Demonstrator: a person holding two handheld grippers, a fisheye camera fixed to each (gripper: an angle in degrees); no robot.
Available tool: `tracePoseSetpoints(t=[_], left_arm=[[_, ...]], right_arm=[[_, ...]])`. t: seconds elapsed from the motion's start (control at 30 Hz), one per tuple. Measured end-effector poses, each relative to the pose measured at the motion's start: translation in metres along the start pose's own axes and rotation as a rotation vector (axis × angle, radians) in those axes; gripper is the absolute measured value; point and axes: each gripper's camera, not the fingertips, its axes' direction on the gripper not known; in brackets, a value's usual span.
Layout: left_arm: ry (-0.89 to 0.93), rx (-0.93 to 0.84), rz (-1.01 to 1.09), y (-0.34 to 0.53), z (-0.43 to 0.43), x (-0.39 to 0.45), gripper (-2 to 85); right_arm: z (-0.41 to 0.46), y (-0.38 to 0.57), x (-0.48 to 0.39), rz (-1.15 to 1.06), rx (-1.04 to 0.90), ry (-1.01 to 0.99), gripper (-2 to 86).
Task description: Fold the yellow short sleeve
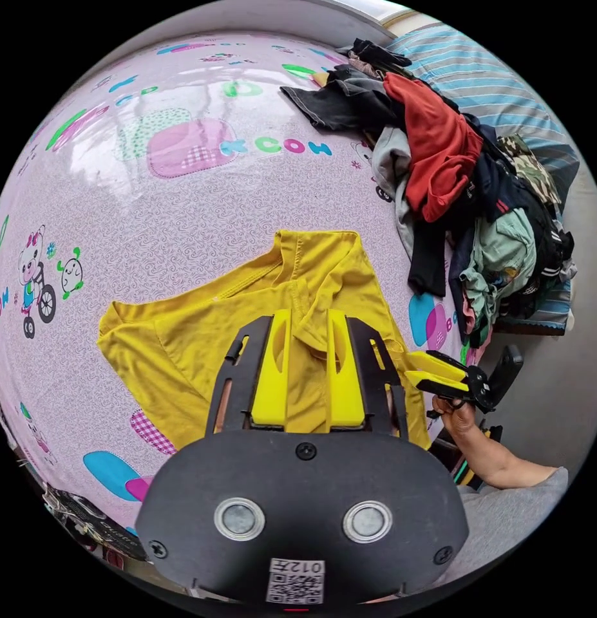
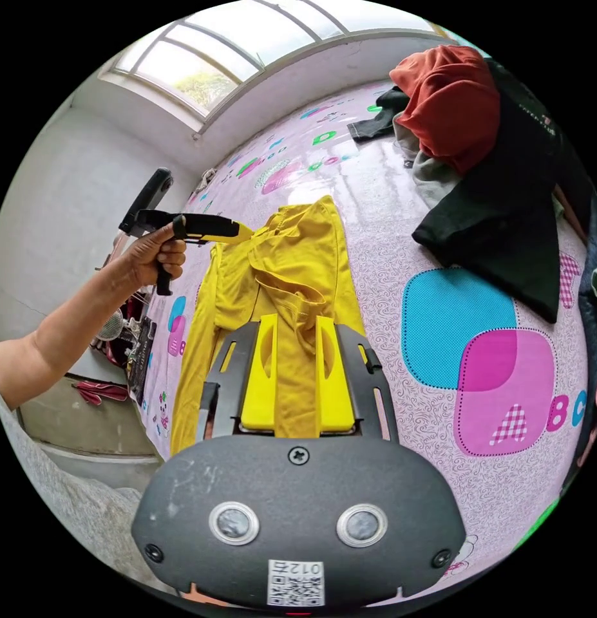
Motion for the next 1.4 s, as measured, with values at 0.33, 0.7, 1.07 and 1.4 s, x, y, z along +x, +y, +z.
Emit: tracePoseSetpoints(t=[0.33, 0.7, 1.07, 1.4], left_arm=[[-0.088, -0.106, 0.011, -0.010, 0.018, 0.010, 4.4], [-0.035, -0.088, 0.055, -0.016, -0.033, 0.018, 0.5], [-0.007, -0.139, 0.036, -0.021, -0.028, 0.016, 0.5], [0.067, 0.007, 0.131, -0.010, -0.094, 0.004, 0.6]], right_arm=[[0.103, 0.059, 0.022, -0.016, -0.008, 0.040, 2.2], [0.095, 0.174, 0.026, -0.171, 0.164, 0.063, 0.0], [0.153, 0.254, 0.059, -0.167, 0.150, 0.061, -0.1], [0.196, 0.307, -0.006, -0.380, 0.176, 0.105, -0.3]])
